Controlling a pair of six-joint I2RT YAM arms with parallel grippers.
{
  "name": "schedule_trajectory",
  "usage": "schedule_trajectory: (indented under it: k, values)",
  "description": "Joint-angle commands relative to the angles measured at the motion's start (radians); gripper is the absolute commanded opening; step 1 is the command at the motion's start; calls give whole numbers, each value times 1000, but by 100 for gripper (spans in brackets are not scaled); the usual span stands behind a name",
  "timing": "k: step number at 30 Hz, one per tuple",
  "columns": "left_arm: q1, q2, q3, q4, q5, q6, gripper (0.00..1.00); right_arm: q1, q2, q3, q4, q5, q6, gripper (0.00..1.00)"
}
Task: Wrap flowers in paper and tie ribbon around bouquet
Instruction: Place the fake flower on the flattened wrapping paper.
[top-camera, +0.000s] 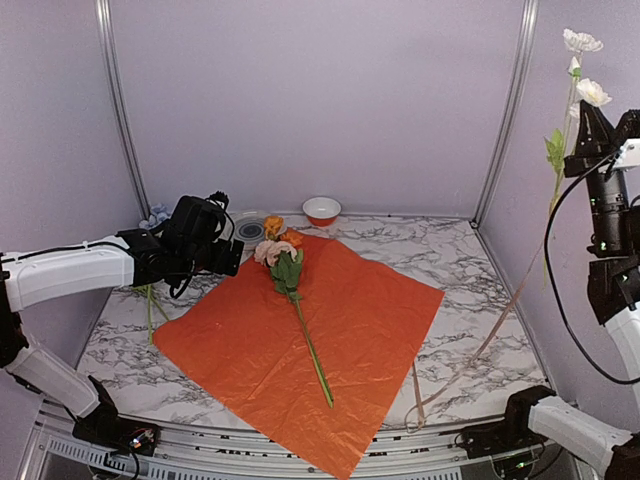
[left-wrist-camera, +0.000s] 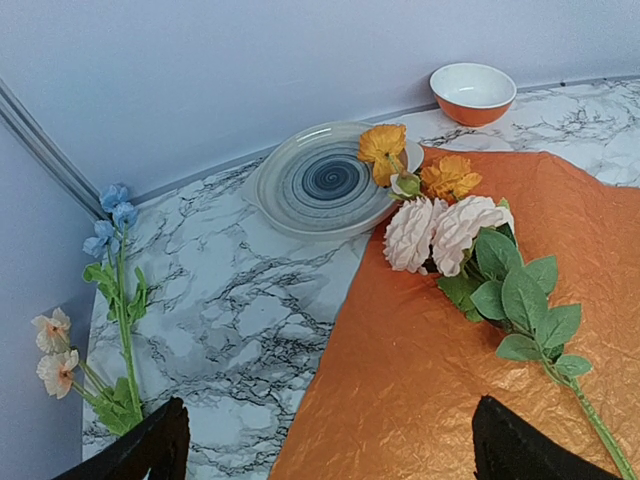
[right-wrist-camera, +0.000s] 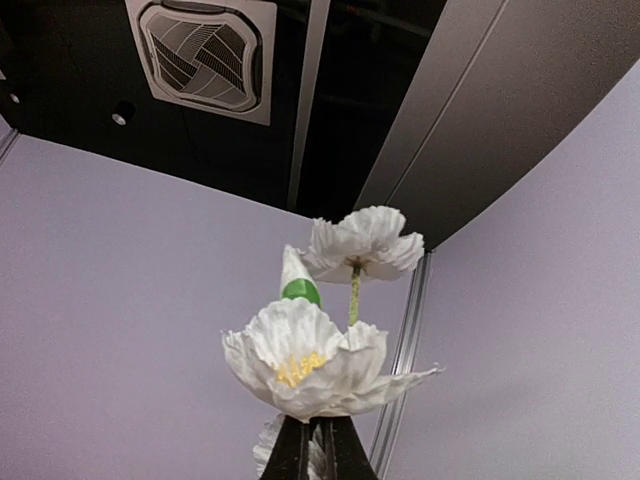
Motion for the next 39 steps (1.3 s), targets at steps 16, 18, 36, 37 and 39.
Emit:
schedule_trajectory:
  k: [16,18,36,37,39]
  values:
    - [2,-6,-3,20,-10,11,99,6,73,317,-282,147,894,0]
    - [1,-10,-3,20,-5,9,99,6,40,255,-321,358,836,0]
    - [2,13,-2,19,-26,20,99,377,645,507,-708,-129,1060,0]
    - [2,15,-2,19,-25,20,99,418,675,486,-661,-126,1085,0]
    - [2,13,-2,19,-25,21,99,469,758,479,-597,-125,1121,0]
